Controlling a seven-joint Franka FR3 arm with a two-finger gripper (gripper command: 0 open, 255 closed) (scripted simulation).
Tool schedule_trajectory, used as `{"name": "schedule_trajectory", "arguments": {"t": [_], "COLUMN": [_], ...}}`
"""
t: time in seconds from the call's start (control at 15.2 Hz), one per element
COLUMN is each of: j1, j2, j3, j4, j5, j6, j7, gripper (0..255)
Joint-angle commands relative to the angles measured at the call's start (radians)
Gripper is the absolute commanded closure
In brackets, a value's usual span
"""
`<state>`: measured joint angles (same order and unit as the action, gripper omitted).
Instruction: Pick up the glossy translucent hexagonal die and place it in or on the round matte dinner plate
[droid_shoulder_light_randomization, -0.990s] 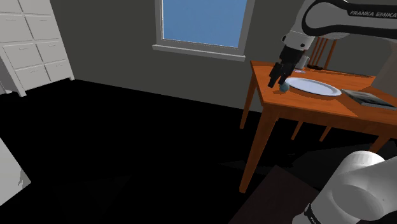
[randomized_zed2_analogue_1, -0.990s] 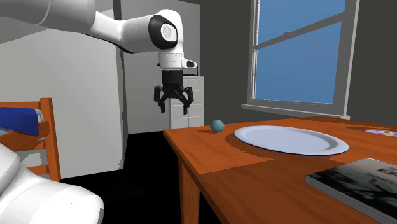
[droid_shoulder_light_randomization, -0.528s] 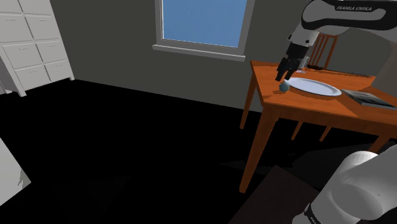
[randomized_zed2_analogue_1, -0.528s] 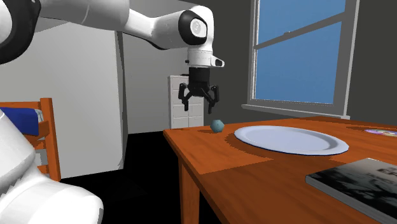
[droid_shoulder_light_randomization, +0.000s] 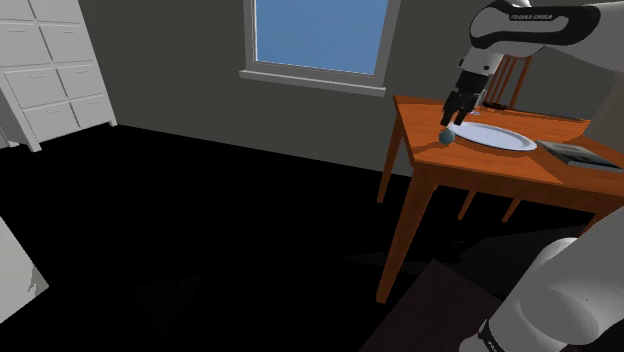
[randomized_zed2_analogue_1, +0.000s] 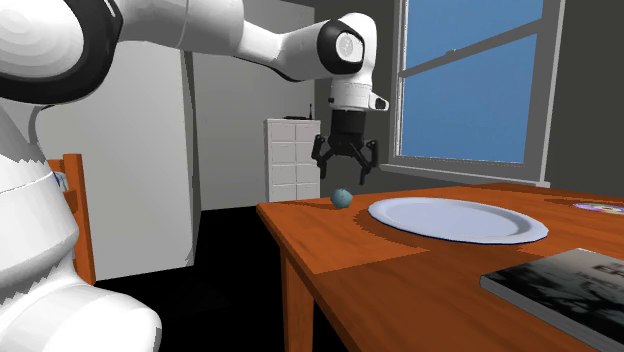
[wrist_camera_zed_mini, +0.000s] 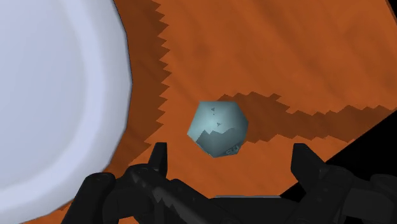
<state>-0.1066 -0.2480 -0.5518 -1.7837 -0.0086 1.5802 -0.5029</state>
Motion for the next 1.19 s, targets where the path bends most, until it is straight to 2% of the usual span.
{"name": "schedule_trajectory", "arguments": {"t": [0.0, 0.26, 0.73, 0.79, 1.12], "j1": [-0.001, -0.003, -0.002, -0.002, -0.002], "j2": [-0.005, -0.015, -0.015, -0.015, -0.015], "j3": [0.000, 0.003, 0.003, 0.003, 0.003], "j4": [-0.030, -0.088, -0.088, -0.088, -0.088], "j5": [-0.003, -0.007, -0.007, -0.007, -0.007], "j6": [0.025, 0.074, 0.074, 0.074, 0.074], "j7": [-0.001, 0.003, 0.003, 0.003, 0.003], "gripper": [0, 0, 0, 255, 255]}}
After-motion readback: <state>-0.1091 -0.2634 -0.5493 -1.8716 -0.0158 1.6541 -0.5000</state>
